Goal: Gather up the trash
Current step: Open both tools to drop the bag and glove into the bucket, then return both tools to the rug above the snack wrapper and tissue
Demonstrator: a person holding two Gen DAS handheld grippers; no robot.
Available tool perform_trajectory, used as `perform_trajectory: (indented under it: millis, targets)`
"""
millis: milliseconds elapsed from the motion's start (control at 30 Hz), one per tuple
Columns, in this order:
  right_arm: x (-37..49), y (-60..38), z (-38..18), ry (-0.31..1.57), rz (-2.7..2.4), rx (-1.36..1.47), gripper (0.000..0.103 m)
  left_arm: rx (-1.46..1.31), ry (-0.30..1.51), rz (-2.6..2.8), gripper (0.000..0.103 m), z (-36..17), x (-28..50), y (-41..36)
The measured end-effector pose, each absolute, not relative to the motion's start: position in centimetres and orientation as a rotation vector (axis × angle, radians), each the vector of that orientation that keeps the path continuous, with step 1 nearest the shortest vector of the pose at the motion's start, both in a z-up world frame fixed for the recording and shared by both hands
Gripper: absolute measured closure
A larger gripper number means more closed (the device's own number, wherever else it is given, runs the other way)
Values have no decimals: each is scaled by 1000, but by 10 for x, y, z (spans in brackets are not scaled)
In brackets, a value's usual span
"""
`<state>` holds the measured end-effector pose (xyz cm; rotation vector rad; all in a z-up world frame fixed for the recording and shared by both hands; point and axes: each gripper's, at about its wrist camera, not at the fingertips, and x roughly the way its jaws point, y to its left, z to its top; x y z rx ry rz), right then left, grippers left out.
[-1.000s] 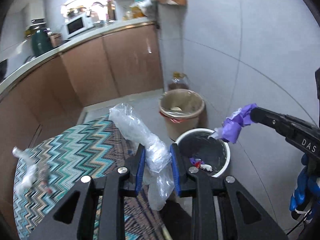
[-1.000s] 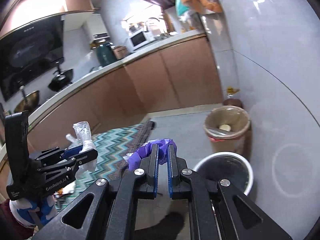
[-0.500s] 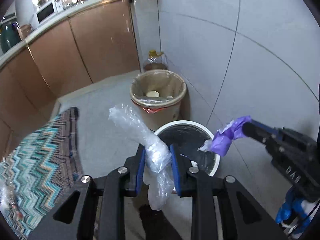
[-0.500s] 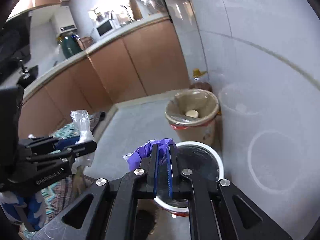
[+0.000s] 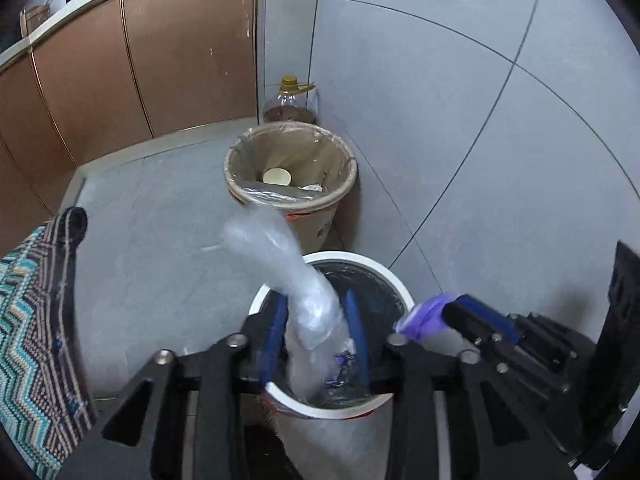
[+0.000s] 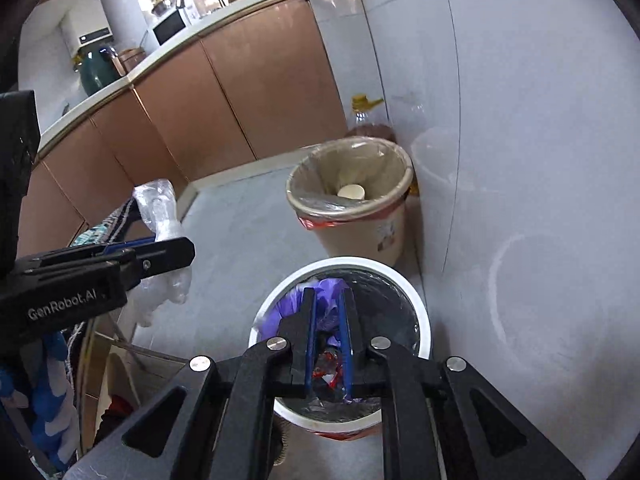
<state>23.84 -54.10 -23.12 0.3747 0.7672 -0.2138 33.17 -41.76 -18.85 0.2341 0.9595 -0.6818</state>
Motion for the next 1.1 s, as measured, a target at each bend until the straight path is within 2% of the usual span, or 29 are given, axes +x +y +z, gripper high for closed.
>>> perform_trajectory:
  millis: [33, 67, 300, 567, 1100]
  targets:
    - [239, -543, -234, 772, -216, 381, 88, 222, 960, -677, 57, -189, 334, -418]
    - [240, -543, -235, 774, -216, 386, 83, 215, 961, -675, 55, -189, 334, -418]
    - [230, -546, -234, 773, -225, 414, 76, 165, 963, -691, 55, -180, 329, -406]
    - [206, -528, -198, 701, -220, 404, 52, 131, 894, -681, 54, -140, 297, -375]
    - [141, -446, -79, 477, -96, 307, 44, 130, 651, -538, 48, -45, 211, -226]
